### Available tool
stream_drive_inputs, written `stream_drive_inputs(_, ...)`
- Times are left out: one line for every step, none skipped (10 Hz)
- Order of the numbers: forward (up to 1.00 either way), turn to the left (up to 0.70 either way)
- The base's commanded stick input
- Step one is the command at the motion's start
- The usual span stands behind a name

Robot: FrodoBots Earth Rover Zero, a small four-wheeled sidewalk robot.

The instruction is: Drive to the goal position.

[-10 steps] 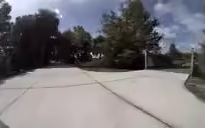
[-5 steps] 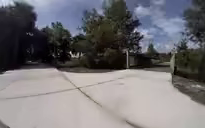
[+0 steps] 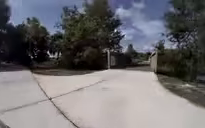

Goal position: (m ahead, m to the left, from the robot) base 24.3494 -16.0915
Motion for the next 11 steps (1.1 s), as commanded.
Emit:
stream_drive_inputs(0.85,0.00)
stream_drive_inputs(0.85,0.00)
stream_drive_inputs(0.85,0.00)
stream_drive_inputs(0.85,0.00)
stream_drive_inputs(0.85,0.00)
stream_drive_inputs(0.85,0.00)
stream_drive_inputs(0.85,0.00)
stream_drive_inputs(0.85,0.00)
stream_drive_inputs(0.85,0.00)
stream_drive_inputs(0.85,0.00)
stream_drive_inputs(0.85,0.00)
